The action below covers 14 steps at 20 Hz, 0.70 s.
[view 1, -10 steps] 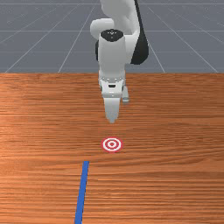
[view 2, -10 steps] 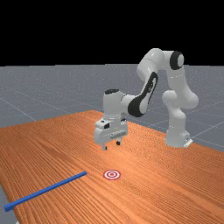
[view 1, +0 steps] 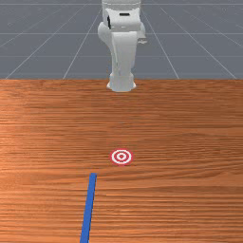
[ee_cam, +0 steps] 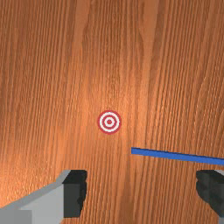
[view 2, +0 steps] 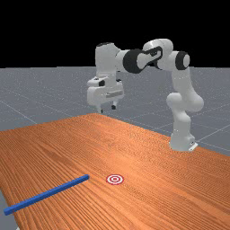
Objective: Pull the pivot to the target area
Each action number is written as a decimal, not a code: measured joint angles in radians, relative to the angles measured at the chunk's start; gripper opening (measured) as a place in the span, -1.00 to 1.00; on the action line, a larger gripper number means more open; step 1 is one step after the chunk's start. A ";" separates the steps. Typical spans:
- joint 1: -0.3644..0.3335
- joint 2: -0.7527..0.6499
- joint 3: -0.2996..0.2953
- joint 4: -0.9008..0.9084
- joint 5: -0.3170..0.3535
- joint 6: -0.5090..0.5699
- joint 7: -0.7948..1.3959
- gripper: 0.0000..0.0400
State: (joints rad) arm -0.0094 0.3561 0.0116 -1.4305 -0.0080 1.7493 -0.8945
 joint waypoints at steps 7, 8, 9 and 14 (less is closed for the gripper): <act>0.010 0.109 -0.007 0.172 0.001 -0.088 0.075 1.00; 0.011 0.163 -0.007 0.273 0.001 -0.170 0.075 1.00; 0.011 0.179 -0.007 0.299 0.001 -0.184 0.075 1.00; 0.016 0.130 -0.011 0.184 -0.015 -0.075 0.081 1.00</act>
State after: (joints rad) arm 0.0068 0.4857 0.0005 -1.2466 -0.0226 1.6739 -0.8132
